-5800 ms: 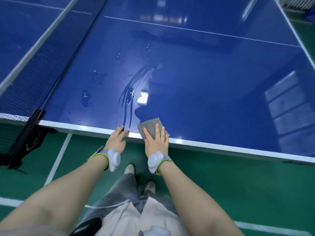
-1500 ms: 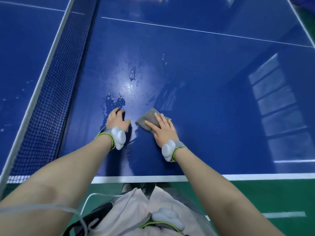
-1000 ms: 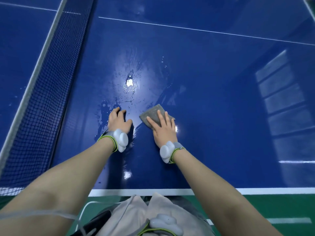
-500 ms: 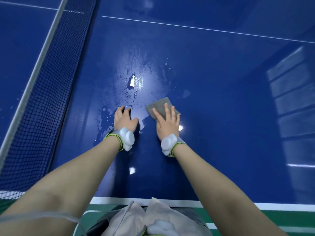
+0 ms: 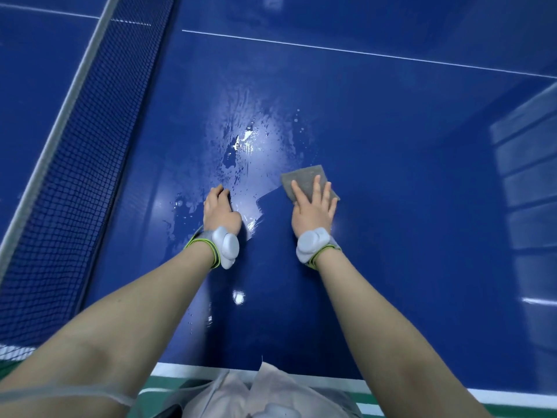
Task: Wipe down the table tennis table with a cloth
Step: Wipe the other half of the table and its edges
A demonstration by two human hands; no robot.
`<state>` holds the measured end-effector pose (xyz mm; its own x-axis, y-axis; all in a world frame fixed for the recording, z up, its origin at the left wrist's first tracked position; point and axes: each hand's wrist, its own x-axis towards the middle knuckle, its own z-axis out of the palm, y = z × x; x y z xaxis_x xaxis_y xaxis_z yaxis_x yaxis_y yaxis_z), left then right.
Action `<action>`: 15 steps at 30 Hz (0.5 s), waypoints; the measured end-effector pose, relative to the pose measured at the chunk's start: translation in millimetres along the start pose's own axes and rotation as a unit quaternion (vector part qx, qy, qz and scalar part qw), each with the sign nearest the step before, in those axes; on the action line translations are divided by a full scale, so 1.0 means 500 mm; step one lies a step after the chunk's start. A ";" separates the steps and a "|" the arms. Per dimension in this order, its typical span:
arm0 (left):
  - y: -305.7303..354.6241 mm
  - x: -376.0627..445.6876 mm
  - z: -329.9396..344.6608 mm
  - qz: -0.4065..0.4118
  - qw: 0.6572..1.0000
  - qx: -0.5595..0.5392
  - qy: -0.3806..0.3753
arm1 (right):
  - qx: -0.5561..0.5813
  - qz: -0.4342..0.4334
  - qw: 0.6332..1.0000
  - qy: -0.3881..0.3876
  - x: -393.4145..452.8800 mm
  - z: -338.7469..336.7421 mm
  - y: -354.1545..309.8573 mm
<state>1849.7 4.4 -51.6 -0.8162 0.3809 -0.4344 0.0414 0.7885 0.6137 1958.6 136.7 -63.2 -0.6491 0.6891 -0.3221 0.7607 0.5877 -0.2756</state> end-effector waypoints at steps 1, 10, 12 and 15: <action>0.002 0.002 0.002 -0.001 1.000 -0.004 0.004 | -0.020 -0.054 0.998 0.001 -0.004 0.004 0.007; 0.002 0.010 0.003 -0.009 1.000 0.001 0.013 | -0.011 0.003 1.000 0.014 0.078 -0.039 0.068; 0.008 0.011 0.010 -0.013 1.000 -0.002 0.024 | -0.022 0.000 1.000 -0.001 0.073 -0.035 0.039; 0.012 0.013 0.017 -0.011 0.999 -0.003 0.043 | -0.041 -0.106 0.993 -0.015 0.050 -0.016 0.017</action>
<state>1849.8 15.7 -56.3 -0.8637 0.3194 -0.3898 0.0184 0.7931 0.6088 1948.8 162.0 -66.4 -0.7933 0.5345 -0.2916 0.6040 0.7511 -0.2665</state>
